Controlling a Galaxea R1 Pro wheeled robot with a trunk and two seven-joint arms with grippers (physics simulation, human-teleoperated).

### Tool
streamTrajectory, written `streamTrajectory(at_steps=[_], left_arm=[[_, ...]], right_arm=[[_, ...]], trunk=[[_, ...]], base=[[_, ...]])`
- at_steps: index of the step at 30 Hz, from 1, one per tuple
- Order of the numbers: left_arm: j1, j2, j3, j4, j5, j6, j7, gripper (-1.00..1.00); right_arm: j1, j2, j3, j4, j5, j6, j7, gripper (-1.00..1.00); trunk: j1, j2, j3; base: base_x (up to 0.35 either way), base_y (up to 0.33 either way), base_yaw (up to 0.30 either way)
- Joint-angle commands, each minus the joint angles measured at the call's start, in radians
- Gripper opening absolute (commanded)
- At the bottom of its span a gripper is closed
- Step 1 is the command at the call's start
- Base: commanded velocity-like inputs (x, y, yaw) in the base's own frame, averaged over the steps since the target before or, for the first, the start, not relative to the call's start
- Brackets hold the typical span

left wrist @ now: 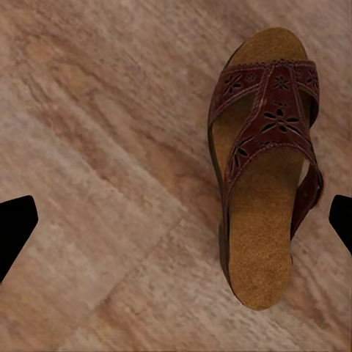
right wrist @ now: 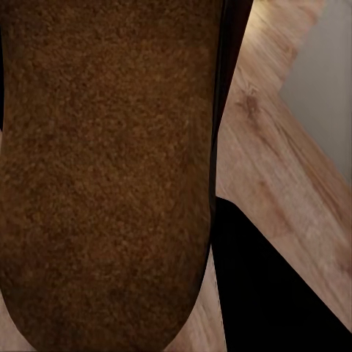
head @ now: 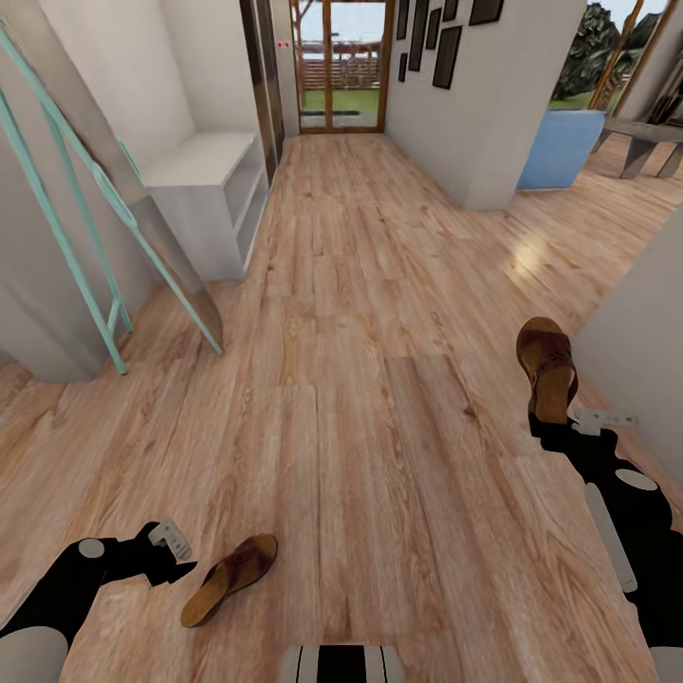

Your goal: Pick up the two gym shoes and the two sandals from the corridor floor and place them onto the hallstand (shoe rack) in the corridor, making sure they are on the rack and not on the floor. Arrange them so the two gym shoes are next to each other and the two sandals are next to each other.

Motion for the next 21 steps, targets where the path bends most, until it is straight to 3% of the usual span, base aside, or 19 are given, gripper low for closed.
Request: streamTrajectory(at_steps=[1, 12, 21], left_arm=[[-0.001, -0.001, 0.005, -0.001, -0.009, -0.007, -0.005, 1.00], [0.004, 0.002, 0.000, -0.001, -0.011, -0.012, -0.005, 1.00], [0.005, 0.001, 0.004, -0.001, -0.008, -0.013, -0.006, 1.00]], right_arm=[[0.000, 0.000, 0.001, -0.001, -0.014, 0.004, -0.009, -1.00], [0.000, 0.000, 0.001, -0.001, -0.014, 0.004, -0.009, -1.00], [0.000, 0.000, 0.001, -0.001, -0.013, 0.004, -0.009, -1.00]], trunk=[[0.000, 0.000, -0.001], [0.000, 0.000, -0.001], [0.004, -0.002, -0.046]], base=[[0.060, -0.057, 0.000], [0.007, -0.007, 0.000], [0.000, 0.000, 0.000]])
